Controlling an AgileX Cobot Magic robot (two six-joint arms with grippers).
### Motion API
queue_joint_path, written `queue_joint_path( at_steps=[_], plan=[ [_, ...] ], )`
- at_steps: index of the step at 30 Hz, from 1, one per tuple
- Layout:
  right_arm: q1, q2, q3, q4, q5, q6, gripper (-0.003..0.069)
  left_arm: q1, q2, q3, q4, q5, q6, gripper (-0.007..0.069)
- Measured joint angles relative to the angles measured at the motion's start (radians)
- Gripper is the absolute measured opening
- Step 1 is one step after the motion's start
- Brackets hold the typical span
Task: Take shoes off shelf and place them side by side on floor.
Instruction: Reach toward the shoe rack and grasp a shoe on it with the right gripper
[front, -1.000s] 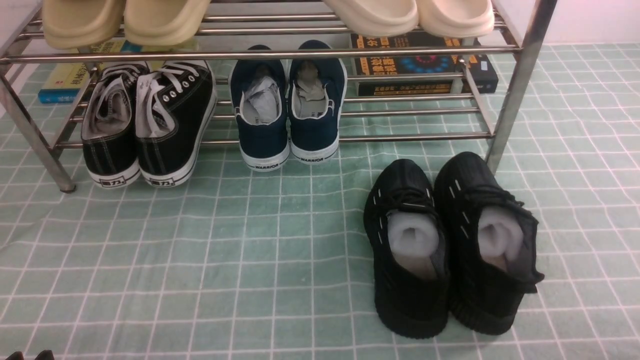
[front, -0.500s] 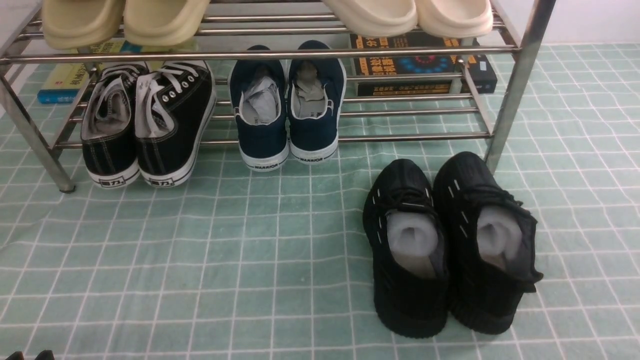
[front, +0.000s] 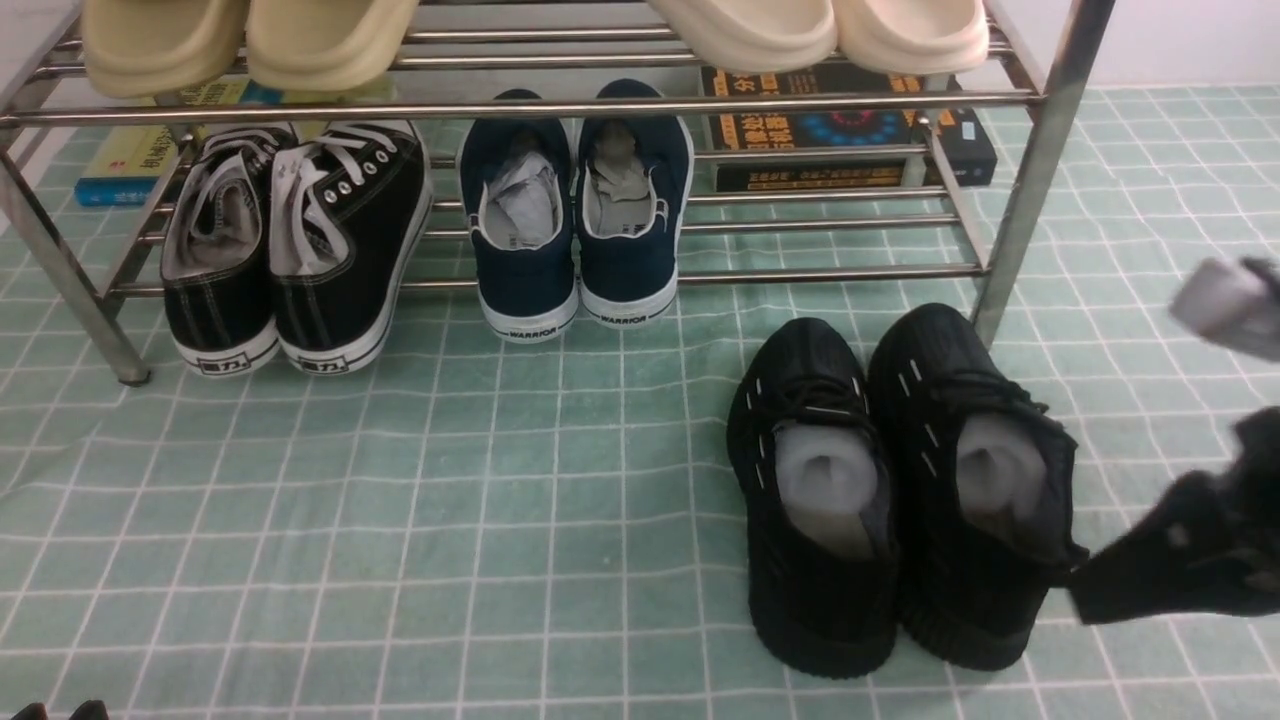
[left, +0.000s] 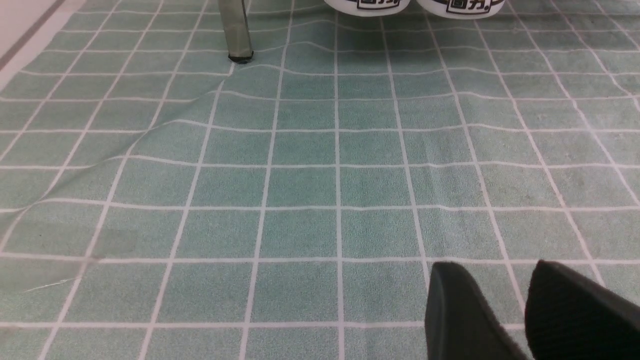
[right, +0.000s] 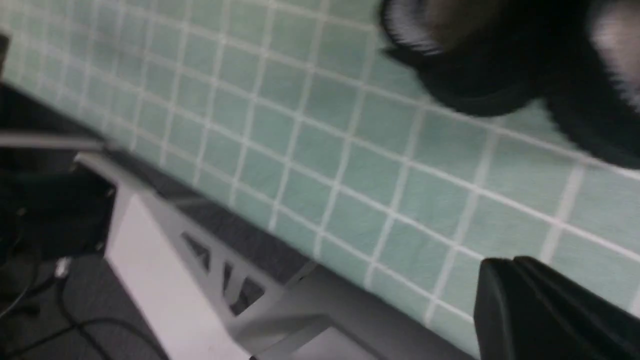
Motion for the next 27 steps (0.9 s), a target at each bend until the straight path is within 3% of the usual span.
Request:
queue_joint_path(
  at_steps=[3,4,7,11,14,19,24,27],
  plan=[
    [0.150,0.153,-0.119,-0.003,0.004,0.013,0.0006,0.000,0.000,0.000,0.000,0.000,0.000,0.0242],
    [0.160,0.163,-0.129,-0.007,0.004,0.016,0.0006,0.000,0.000,0.000,0.000,0.000,0.000,0.0242],
    [0.281,0.312,-0.286,-0.116,0.004,0.137,0.0025,0.000,0.000,0.000,0.000,0.000,0.000,0.0242],
    [0.403,0.504,-0.576,-0.387,0.003,0.378,0.0108,0.000,0.000,0.000,0.000,0.000,0.000,0.0242],
    [0.435,0.569,-0.715,-0.513,0.004,0.477,0.0165,0.000,0.000,0.000,0.000,0.000,0.000,0.0242],
    [0.463,0.705,-0.994,-0.738,-0.084,0.719,0.0333,0.000,0.000,0.000,0.000,0.000,0.000,0.0242],
    [0.463,0.798,-1.066,-0.857,-0.274,0.869,0.0409,0.000,0.000,0.000,0.000,0.000,0.000,0.0242],
    [0.463,0.841,-1.070,-0.907,-0.365,0.950,0.0417,0.000,0.000,0.000,0.000,0.000,0.000,0.0242]
  ],
)
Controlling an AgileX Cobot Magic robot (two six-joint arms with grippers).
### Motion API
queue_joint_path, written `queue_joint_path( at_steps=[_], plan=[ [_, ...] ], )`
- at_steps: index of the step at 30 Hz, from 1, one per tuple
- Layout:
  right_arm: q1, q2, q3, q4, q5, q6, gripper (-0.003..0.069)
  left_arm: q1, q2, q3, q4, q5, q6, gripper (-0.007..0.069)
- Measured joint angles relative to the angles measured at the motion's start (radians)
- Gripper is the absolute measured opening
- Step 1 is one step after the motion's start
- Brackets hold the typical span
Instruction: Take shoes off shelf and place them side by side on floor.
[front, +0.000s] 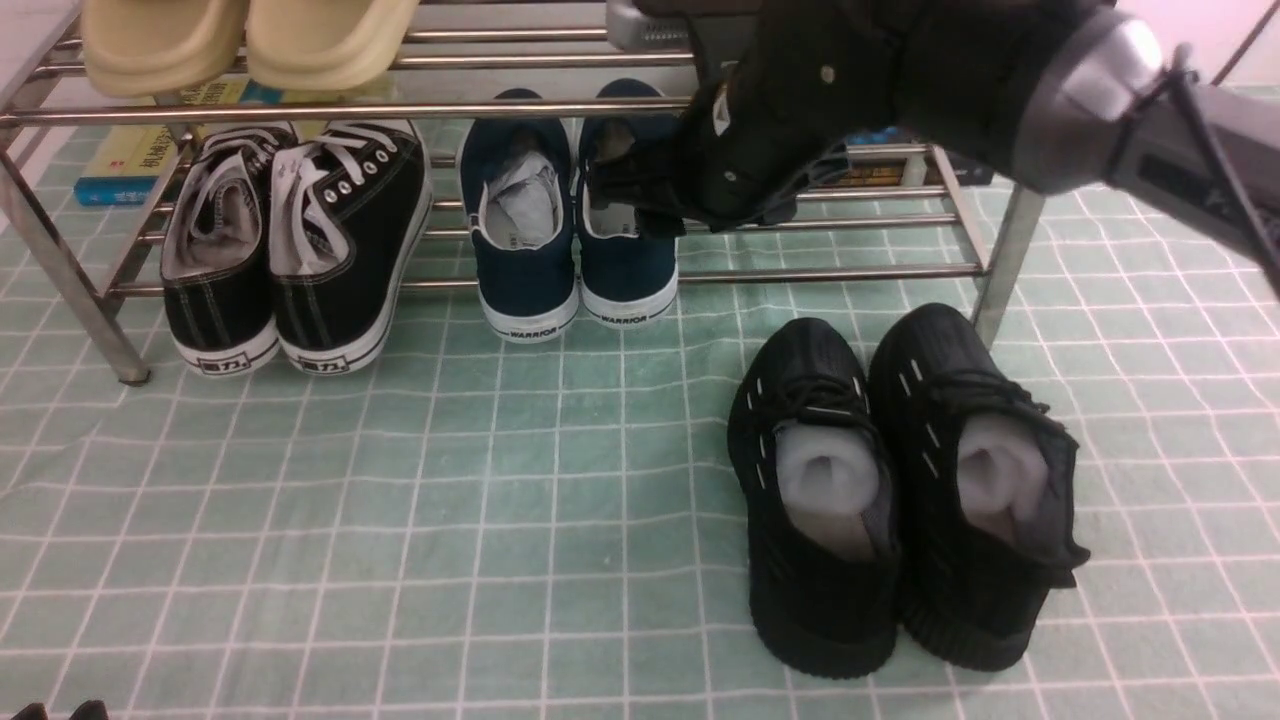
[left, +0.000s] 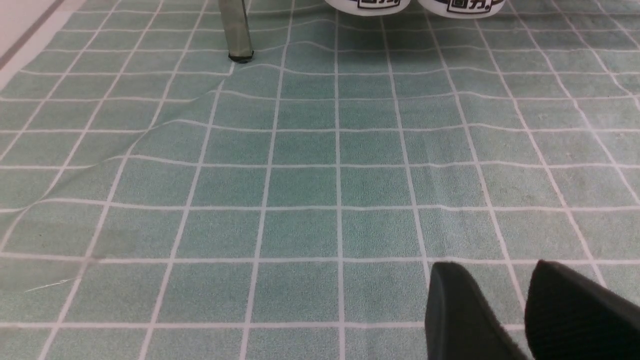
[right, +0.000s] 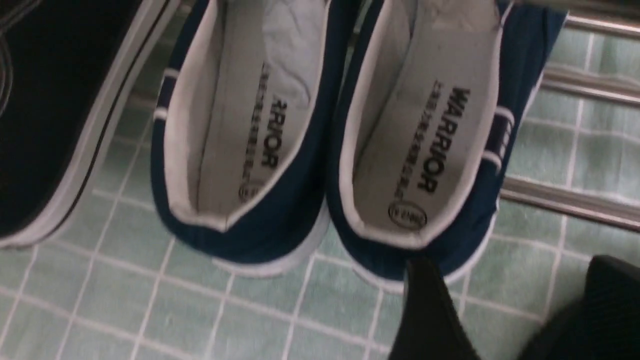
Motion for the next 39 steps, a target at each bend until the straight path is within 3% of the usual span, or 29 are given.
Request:
queue_joint_path(
  at_steps=[12,16,19,23,24,26,30,39],
  plan=[
    [0.001,0.106,-0.003,-0.270,-0.146,0.338,0.0421,0.000,0.000,0.000,0.000,0.000,0.000,0.0242],
    [0.001,0.122,-0.003,-0.307,-0.156,0.378,0.0411,0.000,0.000,0.000,0.000,0.000,0.000,0.0242],
    [0.001,0.123,-0.003,-0.305,-0.163,0.386,0.0358,0.000,0.000,0.000,0.000,0.000,0.000,0.0242],
    [0.001,0.123,-0.004,-0.261,-0.179,0.385,0.0164,0.000,0.000,0.000,0.000,0.000,0.000,0.0242],
    [0.001,0.122,-0.004,-0.249,-0.178,0.378,0.0101,0.000,0.000,0.000,0.000,0.000,0.000,0.0242],
    [0.001,0.119,-0.004,-0.225,-0.174,0.355,0.0048,0.000,0.000,0.000,0.000,0.000,0.000,0.0242],
    [-0.001,0.090,-0.003,-0.164,-0.115,0.278,0.0052,0.000,0.000,0.000,0.000,0.000,0.000,0.0242],
    [-0.001,-0.106,0.000,0.077,0.225,-0.061,0.0052,0.000,0.000,0.000,0.000,0.000,0.000,0.0242]
  ],
)
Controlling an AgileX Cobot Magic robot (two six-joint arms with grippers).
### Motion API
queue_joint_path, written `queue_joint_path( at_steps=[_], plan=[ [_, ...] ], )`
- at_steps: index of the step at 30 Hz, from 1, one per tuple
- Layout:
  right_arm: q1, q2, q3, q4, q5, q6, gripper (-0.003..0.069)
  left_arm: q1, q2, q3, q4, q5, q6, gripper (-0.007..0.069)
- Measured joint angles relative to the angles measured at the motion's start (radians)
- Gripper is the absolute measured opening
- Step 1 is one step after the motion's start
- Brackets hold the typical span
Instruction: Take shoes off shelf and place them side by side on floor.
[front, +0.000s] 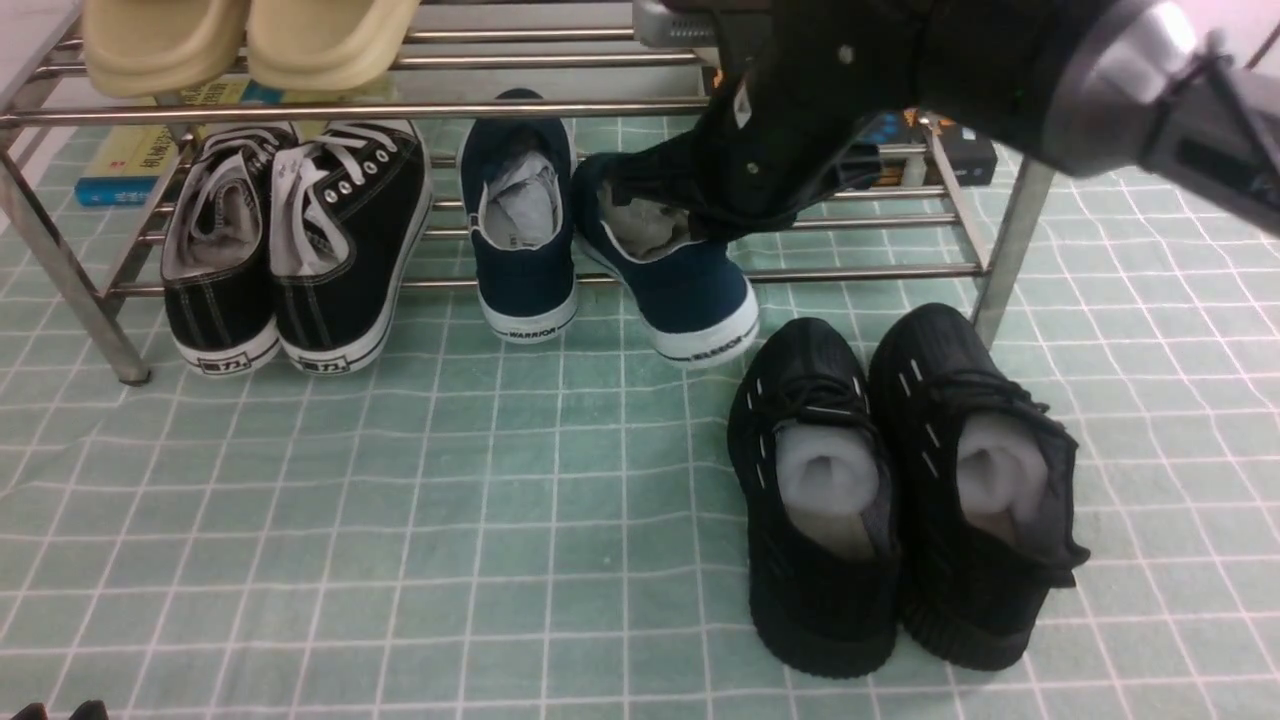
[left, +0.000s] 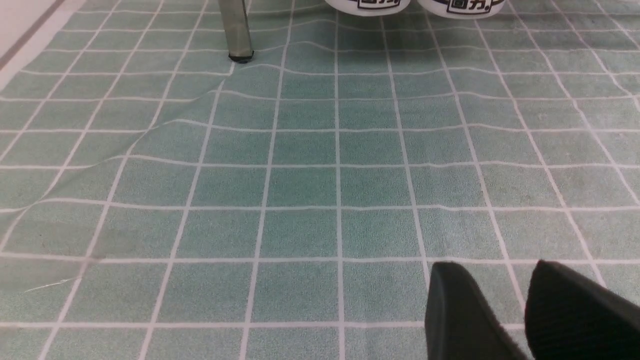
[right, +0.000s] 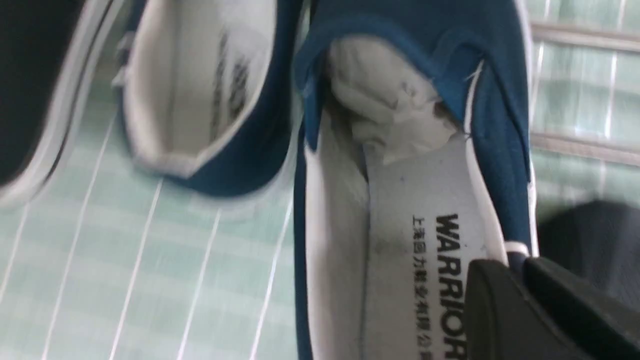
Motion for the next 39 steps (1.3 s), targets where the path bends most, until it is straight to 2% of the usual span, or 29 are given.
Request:
queue_joint_path(
  at_steps=[6,8,12,16,20,24,34,39],
  plan=[
    [0.000,-0.117,0.000,0.089,0.211,-0.136,0.0052,0.000,0.000,0.000,0.000,0.000,0.000,0.0242],
    [0.002,-0.149,0.000,0.097,0.265,-0.143,0.0052,0.000,0.000,0.000,0.000,0.000,0.000,0.0242],
    [0.029,-0.186,0.016,0.095,0.274,-0.121,0.0052,0.000,0.000,0.000,0.000,0.000,0.000,0.0242],
    [0.092,-0.192,0.051,0.086,0.273,-0.054,0.0052,0.000,0.000,0.000,0.000,0.000,0.000,0.0242],
    [0.192,-0.192,0.125,0.056,0.247,0.093,0.0052,0.000,0.000,0.000,0.000,0.000,0.000,0.0242],
    [0.255,-0.191,0.153,0.006,0.235,0.173,0.0052,0.000,0.000,0.000,0.000,0.000,0.000,0.0242],
    [0.331,-0.231,0.166,-0.057,0.275,0.247,0.0052,0.000,0.000,0.000,0.000,0.000,0.000,0.0242],
    [0.341,-0.241,0.166,-0.167,0.272,0.387,0.0052,0.000,0.000,0.000,0.000,0.000,0.000,0.0242]
  ],
)
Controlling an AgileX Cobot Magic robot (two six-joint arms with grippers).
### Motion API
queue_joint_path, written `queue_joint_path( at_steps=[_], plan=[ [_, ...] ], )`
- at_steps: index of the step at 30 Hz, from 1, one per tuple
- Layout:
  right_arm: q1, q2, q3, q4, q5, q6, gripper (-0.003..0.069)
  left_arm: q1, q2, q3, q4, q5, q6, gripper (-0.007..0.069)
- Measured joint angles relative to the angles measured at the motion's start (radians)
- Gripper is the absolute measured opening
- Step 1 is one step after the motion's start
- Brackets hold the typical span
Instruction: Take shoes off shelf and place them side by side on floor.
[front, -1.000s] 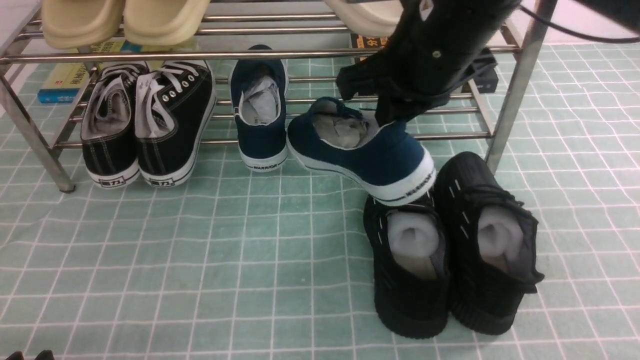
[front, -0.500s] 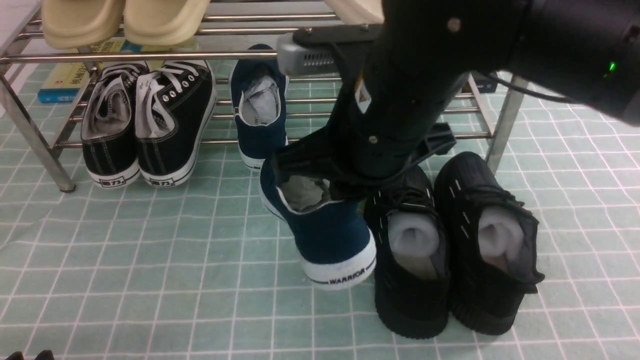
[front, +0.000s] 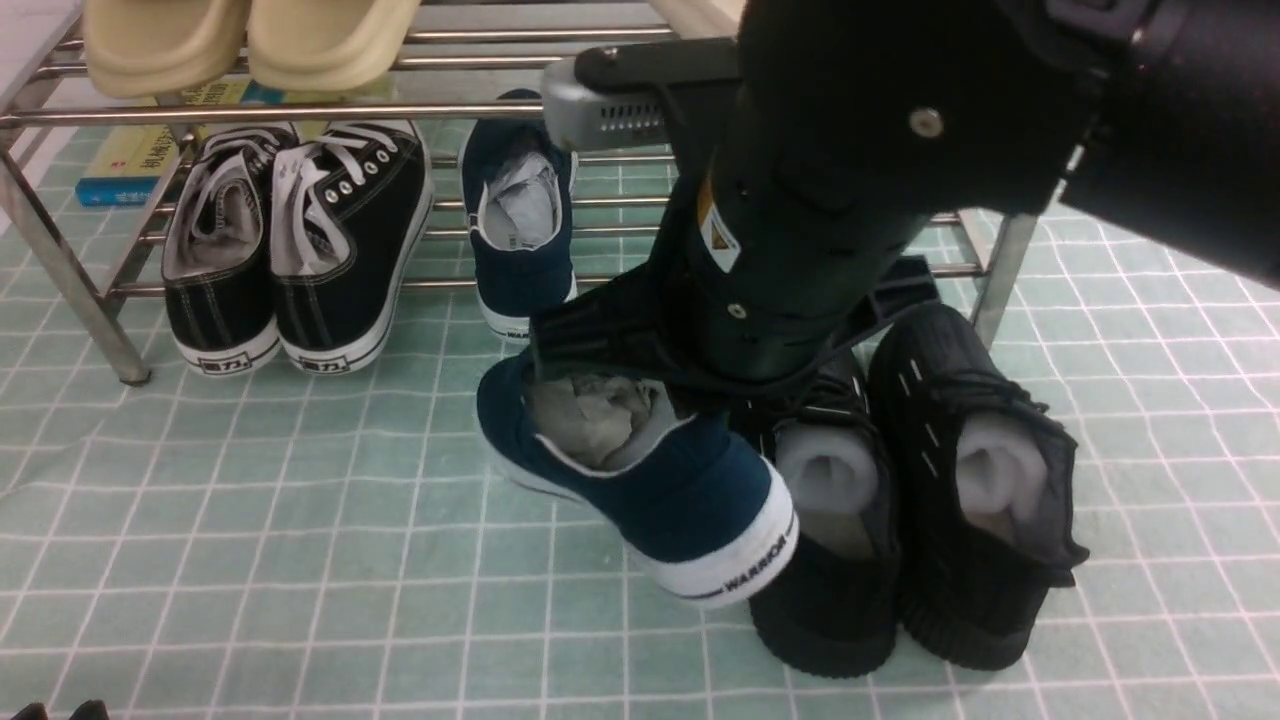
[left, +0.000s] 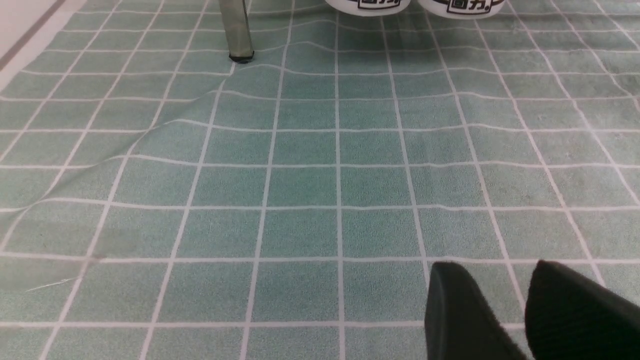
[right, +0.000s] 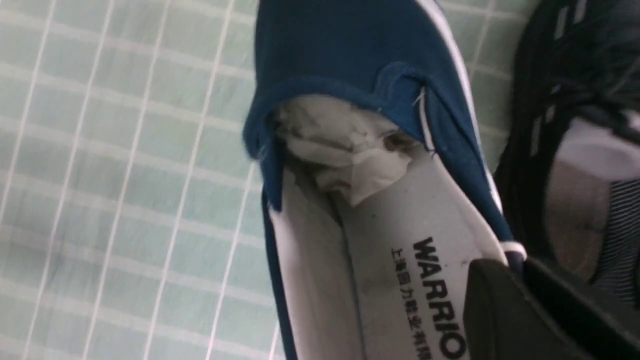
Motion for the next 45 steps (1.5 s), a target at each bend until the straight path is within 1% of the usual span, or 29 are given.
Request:
queue_joint_path(
  at_steps=[2,3,4,6,8,18,23,27,30,33,37,41,45],
  plan=[
    [0.000,0.001,0.000,-0.061,-0.001,0.074,0.0052,0.000,0.000,0.000,0.000,0.000,0.000,0.0242],
    [0.000,0.001,0.000,-0.067,0.000,0.081,0.0052,0.000,0.000,0.000,0.000,0.000,0.000,0.0242],
    [-0.001,0.001,0.000,-0.114,0.003,0.137,0.0052,0.000,0.000,0.000,0.000,0.000,0.000,0.0242],
    [-0.001,0.003,0.000,-0.138,0.003,0.165,0.0052,0.000,0.000,0.000,0.000,0.000,0.000,0.0242],
    [-0.002,0.010,0.000,-0.197,0.003,0.227,0.0052,0.000,0.000,0.000,0.000,0.000,0.000,0.0242],
    [-0.002,0.102,0.000,-0.248,-0.004,0.367,0.0052,0.000,0.000,0.000,0.000,0.000,0.000,0.0242],
    [-0.002,0.180,0.000,-0.287,-0.021,0.471,0.0052,0.000,0.000,0.000,0.000,0.000,0.000,0.0242],
    [-0.002,0.222,0.000,-0.290,-0.051,0.543,0.0052,0.000,0.000,0.000,0.000,0.000,0.000,0.0242],
    [-0.002,0.240,0.000,-0.288,-0.076,0.565,0.0052,0.000,0.000,0.000,0.000,0.000,0.000,0.0242],
    [-0.002,0.263,0.000,-0.255,-0.103,0.577,0.0055,0.000,0.000,0.000,0.000,0.000,0.000,0.0242],
    [-0.001,0.279,0.000,-0.244,-0.101,0.594,0.0059,0.000,0.000,0.000,0.000,0.000,0.000,0.0242],
    [-0.001,0.301,0.000,-0.241,-0.074,0.641,0.0063,0.000,0.000,0.000,0.000,0.000,0.000,0.0242],
    [-0.001,0.315,0.000,-0.235,-0.043,0.652,0.0069,0.000,0.000,0.000,0.000,0.000,0.000,0.0242]
  ],
)
